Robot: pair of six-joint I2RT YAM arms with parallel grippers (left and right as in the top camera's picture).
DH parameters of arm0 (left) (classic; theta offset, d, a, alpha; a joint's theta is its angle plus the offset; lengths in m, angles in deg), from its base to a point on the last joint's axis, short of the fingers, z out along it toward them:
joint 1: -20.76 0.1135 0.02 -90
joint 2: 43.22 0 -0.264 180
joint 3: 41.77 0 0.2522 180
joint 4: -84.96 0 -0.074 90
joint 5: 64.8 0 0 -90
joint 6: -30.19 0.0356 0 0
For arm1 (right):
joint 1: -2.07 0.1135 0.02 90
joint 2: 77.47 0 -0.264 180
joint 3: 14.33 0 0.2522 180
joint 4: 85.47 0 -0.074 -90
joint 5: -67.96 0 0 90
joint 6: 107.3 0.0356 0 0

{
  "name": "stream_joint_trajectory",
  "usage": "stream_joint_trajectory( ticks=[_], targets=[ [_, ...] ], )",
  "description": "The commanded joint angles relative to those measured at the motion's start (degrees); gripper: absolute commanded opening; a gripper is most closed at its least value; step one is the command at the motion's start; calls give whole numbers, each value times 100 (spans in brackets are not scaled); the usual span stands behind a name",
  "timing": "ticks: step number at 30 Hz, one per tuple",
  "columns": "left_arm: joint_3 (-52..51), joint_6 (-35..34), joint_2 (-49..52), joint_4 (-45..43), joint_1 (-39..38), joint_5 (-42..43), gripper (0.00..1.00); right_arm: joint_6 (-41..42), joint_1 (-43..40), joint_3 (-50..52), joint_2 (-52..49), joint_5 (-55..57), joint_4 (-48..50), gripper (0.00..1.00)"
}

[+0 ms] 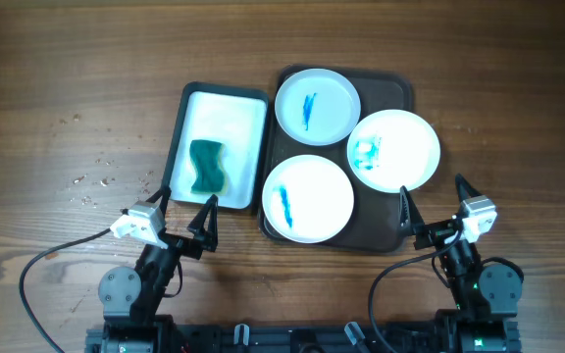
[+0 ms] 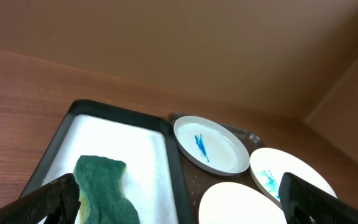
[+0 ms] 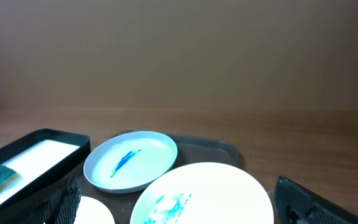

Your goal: Clean dirty plates on tray and stack at the side

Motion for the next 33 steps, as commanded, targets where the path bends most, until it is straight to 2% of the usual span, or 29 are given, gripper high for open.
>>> stream_joint_trajectory(
  ticks=[1,14,17,20,24,27,30,33],
  targets=[
    [-39,107,-39,-2,11,-55,100,-52,28,15,50,90,28,100],
    [-37,63,-39,-24,9,162,100,129,28,15,48,-188,57,100],
    [-37,63,-39,-201,11,420,100,98,28,-2,46,-1156,597,100],
    [125,-118,-37,-363,11,654,100,101,28,-341,20,-1478,601,100],
    [754,-514,203,-157,11,647,100,90,28,-1294,-264,-1130,-341,100],
    [1464,-520,769,184,11,608,100,92,28,-2061,-752,-820,-1259,100],
    [2533,-518,1816,1226,11,597,100,225,28,-3049,-1703,-811,-2312,100],
    [3585,-516,2968,2312,11,597,100,780,28,-4015,-2667,-927,-3272,100]
  ],
)
